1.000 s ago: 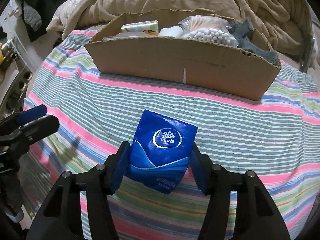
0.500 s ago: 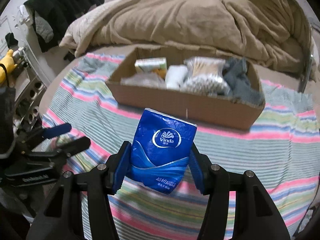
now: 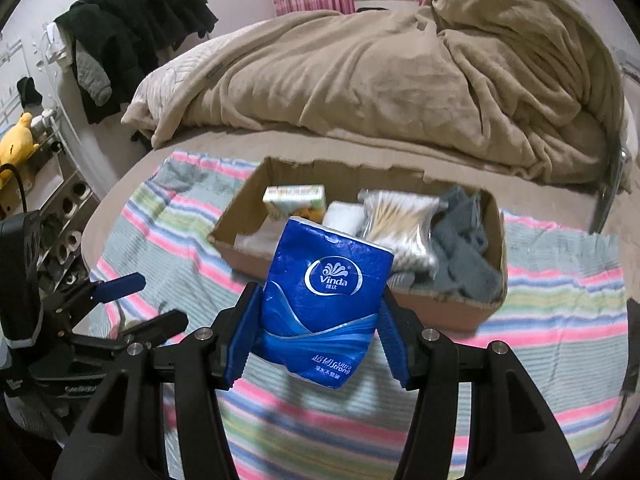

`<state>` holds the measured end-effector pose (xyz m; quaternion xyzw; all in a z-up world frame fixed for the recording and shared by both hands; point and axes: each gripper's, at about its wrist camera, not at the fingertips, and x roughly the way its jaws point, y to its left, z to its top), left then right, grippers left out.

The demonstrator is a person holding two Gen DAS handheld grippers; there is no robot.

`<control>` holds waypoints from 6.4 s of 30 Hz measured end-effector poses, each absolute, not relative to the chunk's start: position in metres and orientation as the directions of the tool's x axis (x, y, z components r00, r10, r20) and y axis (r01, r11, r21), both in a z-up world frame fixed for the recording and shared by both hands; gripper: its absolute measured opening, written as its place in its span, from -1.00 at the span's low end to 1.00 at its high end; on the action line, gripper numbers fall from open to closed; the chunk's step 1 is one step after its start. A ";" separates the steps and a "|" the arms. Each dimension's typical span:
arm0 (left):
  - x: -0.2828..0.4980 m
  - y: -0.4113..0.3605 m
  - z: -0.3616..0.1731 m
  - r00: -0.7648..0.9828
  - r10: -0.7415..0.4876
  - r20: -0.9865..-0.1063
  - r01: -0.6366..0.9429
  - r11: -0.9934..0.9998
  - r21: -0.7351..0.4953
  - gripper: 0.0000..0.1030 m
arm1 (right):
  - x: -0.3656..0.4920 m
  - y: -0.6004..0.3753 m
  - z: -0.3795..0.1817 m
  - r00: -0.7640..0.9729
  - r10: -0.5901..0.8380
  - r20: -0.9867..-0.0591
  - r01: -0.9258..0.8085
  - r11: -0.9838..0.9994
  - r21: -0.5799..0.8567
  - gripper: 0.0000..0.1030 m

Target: Organize objects

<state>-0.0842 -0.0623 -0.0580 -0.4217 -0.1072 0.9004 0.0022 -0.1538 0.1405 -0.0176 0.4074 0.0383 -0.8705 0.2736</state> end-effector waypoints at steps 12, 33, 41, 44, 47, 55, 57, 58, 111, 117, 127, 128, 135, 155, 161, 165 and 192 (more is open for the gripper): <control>-0.111 -0.068 -0.046 -0.677 0.096 -0.730 0.083 -0.975 -0.206 0.85 | -0.192 0.136 -0.015 -0.527 -0.457 -0.717 0.505 -0.846 0.168 0.14; -0.153 -0.079 -0.047 -0.699 0.074 -0.711 0.094 -0.977 -0.194 0.85 | -0.244 0.117 -0.043 -0.491 -0.451 -0.746 0.502 -0.846 0.181 0.14; -0.157 -0.085 -0.053 -0.693 0.070 -0.718 0.103 -0.975 -0.195 0.85 | -0.253 0.104 -0.058 -0.455 -0.468 -0.758 0.508 -0.835 0.211 0.14; -0.156 -0.089 -0.054 -0.692 0.068 -0.719 0.111 -0.974 -0.198 0.85 | -0.251 0.098 -0.060 -0.451 -0.465 -0.762 0.515 -0.833 0.203 0.15; -0.152 -0.092 -0.053 -0.694 0.066 -0.717 0.117 -0.972 -0.203 0.85 | -0.248 0.092 -0.063 -0.454 -0.452 -0.768 0.523 -0.833 0.181 0.16; -0.140 -0.090 -0.042 -0.704 0.063 -0.708 0.111 -0.974 -0.197 0.85 | -0.239 0.100 -0.050 -0.489 -0.451 -0.747 0.503 -0.845 0.181 0.30; -0.136 -0.089 -0.038 -0.707 0.063 -0.704 0.108 -0.975 -0.196 0.85 | -0.235 0.103 -0.045 -0.498 -0.452 -0.740 0.500 -0.847 0.180 0.31; -0.134 -0.088 -0.036 -0.708 0.064 -0.703 0.106 -0.975 -0.195 0.85 | -0.233 0.105 -0.042 -0.501 -0.452 -0.738 0.499 -0.848 0.180 0.31; -0.004 -0.010 0.008 -0.712 0.082 -0.697 0.005 -0.992 -0.122 0.85 | -0.054 0.198 0.001 -0.576 -0.406 -0.709 0.411 -0.894 0.178 0.31; 0.003 -0.006 0.006 -0.695 0.093 -0.713 -0.017 -0.993 -0.114 0.85 | -0.047 0.200 0.006 -0.599 -0.394 -0.697 0.388 -0.904 0.178 0.31; 0.016 -0.011 0.016 -0.722 0.092 -0.686 -0.016 -0.993 -0.116 0.85 | -0.035 0.204 0.011 -0.602 -0.376 -0.704 0.383 -0.910 0.159 0.31; 0.017 -0.012 0.017 -0.723 0.095 -0.685 -0.018 -0.993 -0.120 0.85 | -0.034 0.204 0.012 -0.603 -0.373 -0.705 0.382 -0.911 0.155 0.31; 0.021 -0.011 0.016 -0.720 0.105 -0.686 -0.022 -0.991 -0.129 0.85 | -0.030 0.202 0.014 -0.609 -0.362 -0.706 0.376 -0.915 0.145 0.31; 0.036 -0.022 0.012 -0.719 0.090 -0.689 0.019 -0.989 -0.149 0.85 | -0.027 0.197 0.016 -0.601 -0.365 -0.711 0.386 -0.912 0.142 0.31; 0.037 -0.023 0.011 -0.718 0.093 -0.690 0.020 -0.988 -0.154 0.85 | -0.025 0.193 0.017 -0.595 -0.372 -0.712 0.397 -0.907 0.142 0.32; 0.037 -0.025 0.012 -0.719 0.089 -0.689 0.025 -0.988 -0.154 0.85 | -0.024 0.193 0.016 -0.591 -0.376 -0.713 0.400 -0.905 0.145 0.32; 0.030 -0.018 0.005 -0.710 0.089 -0.698 0.018 -0.989 -0.144 0.85 | -0.033 0.196 0.006 -0.567 -0.394 -0.723 0.405 -0.898 0.172 0.32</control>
